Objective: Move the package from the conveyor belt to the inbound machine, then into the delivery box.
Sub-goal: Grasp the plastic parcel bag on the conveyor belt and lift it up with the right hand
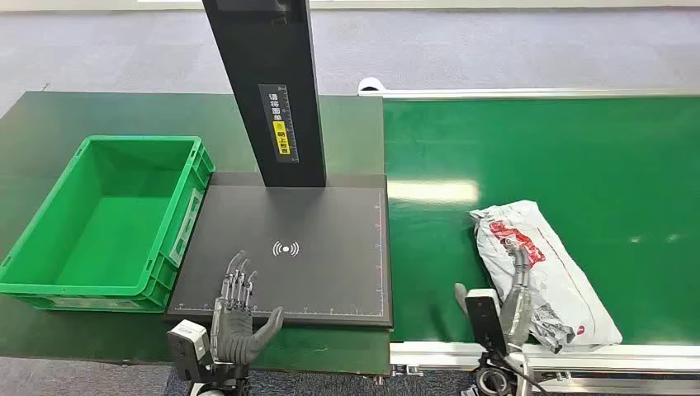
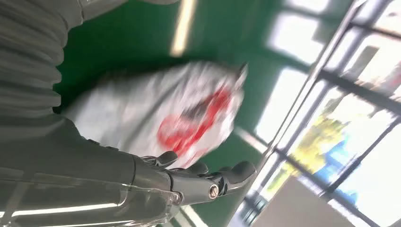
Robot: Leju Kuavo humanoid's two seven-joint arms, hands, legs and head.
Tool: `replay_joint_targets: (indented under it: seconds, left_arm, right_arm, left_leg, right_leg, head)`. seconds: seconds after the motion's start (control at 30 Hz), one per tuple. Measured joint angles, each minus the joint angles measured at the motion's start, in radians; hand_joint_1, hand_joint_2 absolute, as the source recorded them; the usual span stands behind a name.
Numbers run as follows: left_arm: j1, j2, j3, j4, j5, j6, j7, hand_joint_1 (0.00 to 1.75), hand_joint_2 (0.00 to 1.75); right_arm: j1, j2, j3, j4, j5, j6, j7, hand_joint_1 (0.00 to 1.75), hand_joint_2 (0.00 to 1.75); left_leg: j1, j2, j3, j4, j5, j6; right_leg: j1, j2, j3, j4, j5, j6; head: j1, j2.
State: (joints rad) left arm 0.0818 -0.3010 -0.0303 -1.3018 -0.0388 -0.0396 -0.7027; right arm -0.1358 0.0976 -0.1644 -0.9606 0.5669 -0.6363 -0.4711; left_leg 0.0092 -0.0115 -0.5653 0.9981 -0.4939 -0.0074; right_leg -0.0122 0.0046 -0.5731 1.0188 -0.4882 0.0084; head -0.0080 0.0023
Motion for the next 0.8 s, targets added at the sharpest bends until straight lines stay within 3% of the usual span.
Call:
replay_joint_targets:
  seconds: [0.17,0.37,0.6,0.73,0.8]
  left_arm:
    - [-0.009,0.019,0.004,-0.010,-0.029,0.021,0.000,0.00,1.75]
    - [-0.021,0.040,0.005,-0.011,-0.039,0.036,0.000,0.00,1.75]
    - [-0.043,0.066,0.000,-0.010,-0.061,0.052,0.000,0.00,1.75]
    - [-0.045,0.069,-0.015,-0.010,-0.063,0.051,0.000,0.00,1.75]
    - [-0.046,0.069,-0.023,-0.010,-0.063,0.051,0.000,0.00,1.75]
  right_arm:
    - [-0.062,-0.047,-0.126,0.046,0.207,-0.007,0.182,0.00,1.75]
    - [-0.128,-0.080,-0.226,0.119,0.287,-0.012,0.249,0.00,1.75]
    - [-0.262,-0.154,-0.309,0.324,0.467,-0.009,0.493,0.06,1.75]
    - [-0.308,-0.170,-0.341,0.416,0.477,0.035,0.528,1.69,1.75]
    - [-0.324,-0.171,-0.356,0.448,0.470,0.056,0.528,1.69,1.75]
  left_leg:
    - [0.000,0.000,0.000,0.000,0.000,0.000]
    - [0.000,0.000,0.000,0.000,0.000,0.000]
    - [0.000,0.000,0.000,0.000,0.000,0.000]
    - [0.000,0.000,0.000,0.001,0.000,0.000]
    - [0.000,0.000,0.001,0.000,0.000,0.000]
  right_leg:
    - [0.000,0.000,0.000,0.000,0.000,0.000]
    - [0.000,0.000,0.000,0.000,0.001,0.000]
    - [0.000,0.000,0.000,0.000,0.001,0.000]
    - [0.000,0.000,0.000,0.000,0.001,0.000]
    - [0.000,0.000,0.000,0.000,0.001,0.000]
  head:
    - [0.000,0.000]
    - [0.000,0.000]
    - [0.000,0.000]
    - [0.000,0.000]
    - [0.000,0.000]
